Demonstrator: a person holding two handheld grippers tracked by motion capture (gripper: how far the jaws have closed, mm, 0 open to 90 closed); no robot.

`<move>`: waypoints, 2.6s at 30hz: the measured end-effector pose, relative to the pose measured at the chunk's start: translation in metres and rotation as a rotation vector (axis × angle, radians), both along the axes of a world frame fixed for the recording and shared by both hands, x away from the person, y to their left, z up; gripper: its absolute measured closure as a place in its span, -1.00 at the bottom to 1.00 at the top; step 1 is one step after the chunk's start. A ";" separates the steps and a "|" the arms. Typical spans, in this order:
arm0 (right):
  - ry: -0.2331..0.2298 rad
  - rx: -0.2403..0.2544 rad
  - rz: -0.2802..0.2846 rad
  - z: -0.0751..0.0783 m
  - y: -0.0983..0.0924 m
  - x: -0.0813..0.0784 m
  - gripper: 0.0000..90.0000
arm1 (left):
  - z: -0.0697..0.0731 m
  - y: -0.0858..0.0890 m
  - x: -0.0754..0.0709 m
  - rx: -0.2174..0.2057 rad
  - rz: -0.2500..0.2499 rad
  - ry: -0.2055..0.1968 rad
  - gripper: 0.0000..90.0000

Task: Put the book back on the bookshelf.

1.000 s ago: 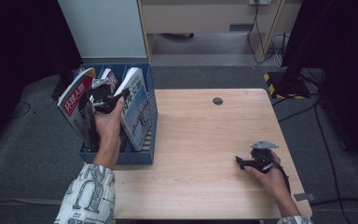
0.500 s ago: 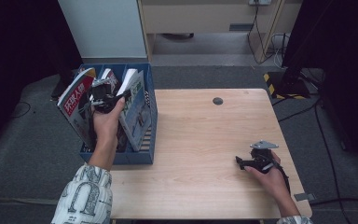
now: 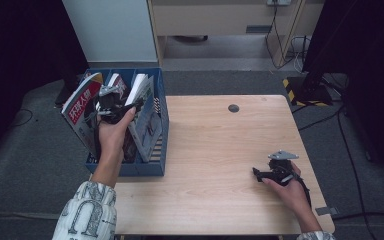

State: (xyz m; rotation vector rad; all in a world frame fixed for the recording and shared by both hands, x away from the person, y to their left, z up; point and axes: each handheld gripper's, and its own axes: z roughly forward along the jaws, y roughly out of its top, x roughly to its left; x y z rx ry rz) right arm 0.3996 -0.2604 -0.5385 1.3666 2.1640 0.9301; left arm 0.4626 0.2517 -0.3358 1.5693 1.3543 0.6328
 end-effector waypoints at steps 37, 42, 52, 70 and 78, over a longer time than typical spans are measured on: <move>0.002 0.000 -0.001 0.000 0.001 0.000 -0.79 | -0.001 0.005 -0.009 0.057 -0.120 -0.018 -0.59; 0.002 0.000 -0.001 0.000 0.001 0.000 -0.79 | -0.002 0.006 -0.013 0.062 -0.133 -0.023 -0.59; 0.003 0.000 -0.003 0.000 0.001 0.000 -0.80 | -0.002 0.005 -0.022 0.055 -0.161 -0.037 -0.59; 0.003 -0.001 -0.003 0.000 0.002 0.000 -0.81 | -0.009 0.007 -0.035 0.058 -0.176 -0.038 -0.58; 0.002 -0.002 -0.003 0.000 0.002 0.000 -0.81 | -0.017 0.011 -0.044 0.067 -0.192 -0.038 -0.58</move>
